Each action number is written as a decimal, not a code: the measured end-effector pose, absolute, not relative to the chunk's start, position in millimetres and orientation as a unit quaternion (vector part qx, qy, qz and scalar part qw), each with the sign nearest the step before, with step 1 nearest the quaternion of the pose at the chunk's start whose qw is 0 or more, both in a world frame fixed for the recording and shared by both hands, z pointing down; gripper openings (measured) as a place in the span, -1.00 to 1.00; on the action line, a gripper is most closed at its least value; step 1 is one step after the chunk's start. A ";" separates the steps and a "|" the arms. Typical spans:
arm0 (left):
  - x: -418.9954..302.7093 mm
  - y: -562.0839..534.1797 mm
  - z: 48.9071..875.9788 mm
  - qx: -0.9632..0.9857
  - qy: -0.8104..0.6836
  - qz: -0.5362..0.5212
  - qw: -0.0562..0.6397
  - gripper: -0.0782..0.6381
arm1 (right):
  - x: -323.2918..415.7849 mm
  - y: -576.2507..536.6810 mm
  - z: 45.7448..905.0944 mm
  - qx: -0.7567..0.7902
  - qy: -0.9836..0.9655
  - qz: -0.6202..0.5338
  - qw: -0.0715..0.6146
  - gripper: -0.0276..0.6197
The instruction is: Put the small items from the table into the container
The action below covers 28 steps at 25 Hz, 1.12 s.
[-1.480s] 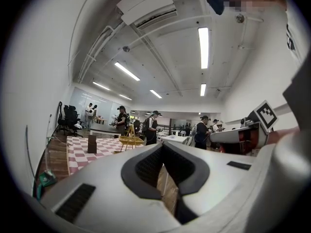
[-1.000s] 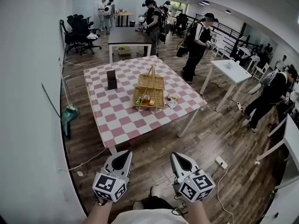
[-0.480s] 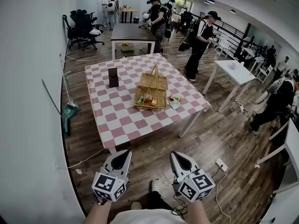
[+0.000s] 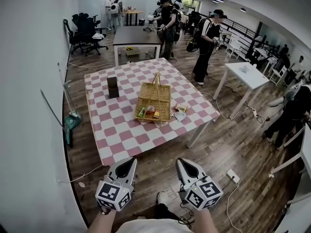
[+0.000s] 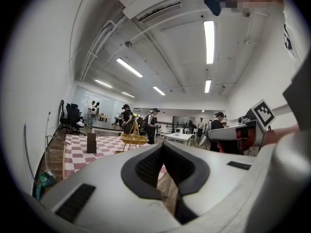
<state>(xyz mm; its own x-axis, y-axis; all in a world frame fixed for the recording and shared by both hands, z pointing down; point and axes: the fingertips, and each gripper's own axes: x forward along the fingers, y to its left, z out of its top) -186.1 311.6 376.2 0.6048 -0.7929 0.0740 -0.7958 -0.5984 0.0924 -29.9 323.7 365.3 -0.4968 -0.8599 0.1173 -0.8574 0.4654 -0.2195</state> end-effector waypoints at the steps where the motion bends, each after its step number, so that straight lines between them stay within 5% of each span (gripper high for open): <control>1: -182.8 305.1 376.1 0.893 -0.445 0.013 0.058 -0.78 | -26.9 316.7 365.4 -0.500 0.857 -0.126 0.005 -0.88; 28: -88.1 163.6 373.8 0.866 -0.497 0.038 0.049 -0.78 | 50.2 154.1 377.2 -0.419 0.896 -0.147 0.003 -0.88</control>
